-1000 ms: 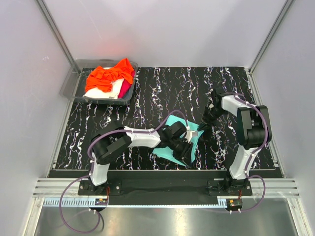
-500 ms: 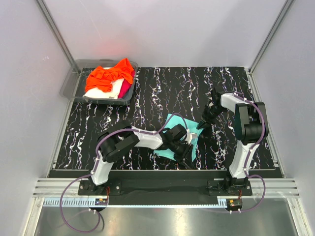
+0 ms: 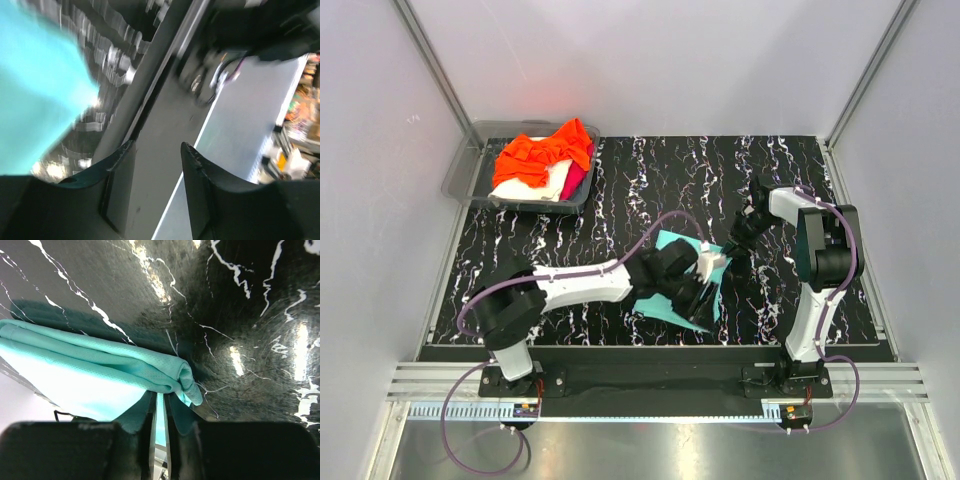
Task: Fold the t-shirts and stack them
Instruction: Fold the tshirt
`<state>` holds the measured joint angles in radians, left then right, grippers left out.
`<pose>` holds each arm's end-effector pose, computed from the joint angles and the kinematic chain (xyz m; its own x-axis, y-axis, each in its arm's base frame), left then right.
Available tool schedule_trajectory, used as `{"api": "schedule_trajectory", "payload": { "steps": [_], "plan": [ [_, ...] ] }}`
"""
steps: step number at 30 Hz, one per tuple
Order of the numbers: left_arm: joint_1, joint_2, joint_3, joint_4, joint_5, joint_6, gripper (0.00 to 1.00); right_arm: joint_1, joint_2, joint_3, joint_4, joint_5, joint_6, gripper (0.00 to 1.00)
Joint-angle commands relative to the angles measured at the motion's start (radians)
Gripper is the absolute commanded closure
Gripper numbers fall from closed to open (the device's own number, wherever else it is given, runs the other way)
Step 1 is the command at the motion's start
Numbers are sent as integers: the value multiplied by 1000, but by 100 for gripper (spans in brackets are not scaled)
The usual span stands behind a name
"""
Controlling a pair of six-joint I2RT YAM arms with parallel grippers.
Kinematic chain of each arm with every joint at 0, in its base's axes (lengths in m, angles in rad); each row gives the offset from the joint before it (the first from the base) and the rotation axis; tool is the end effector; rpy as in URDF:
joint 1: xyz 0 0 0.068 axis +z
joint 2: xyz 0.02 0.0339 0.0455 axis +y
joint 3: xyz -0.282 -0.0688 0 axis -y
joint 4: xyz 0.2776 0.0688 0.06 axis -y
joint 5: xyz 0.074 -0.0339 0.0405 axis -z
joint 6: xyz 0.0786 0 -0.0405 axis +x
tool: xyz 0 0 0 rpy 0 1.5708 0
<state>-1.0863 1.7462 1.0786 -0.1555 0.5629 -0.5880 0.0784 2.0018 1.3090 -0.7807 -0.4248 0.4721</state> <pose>0.1584 -0.3911 0.1634 -0.7930 0.4995 -0.3487 0.5739 0.4205 -0.7027 0.4001 0.0639 0.0937 -0.9343 0.3422 0.1000 0.3521 0.8416 0.4095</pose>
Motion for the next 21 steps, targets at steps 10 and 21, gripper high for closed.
{"api": "schedule_trajectory", "payload": {
  "steps": [10,21],
  "plan": [
    [5,228,251,-67,-216,143,83,-3,-18,-11,37,24,7,84],
    [3,303,241,-56,-256,154,88,-3,3,12,29,18,5,84]
  ]
}}
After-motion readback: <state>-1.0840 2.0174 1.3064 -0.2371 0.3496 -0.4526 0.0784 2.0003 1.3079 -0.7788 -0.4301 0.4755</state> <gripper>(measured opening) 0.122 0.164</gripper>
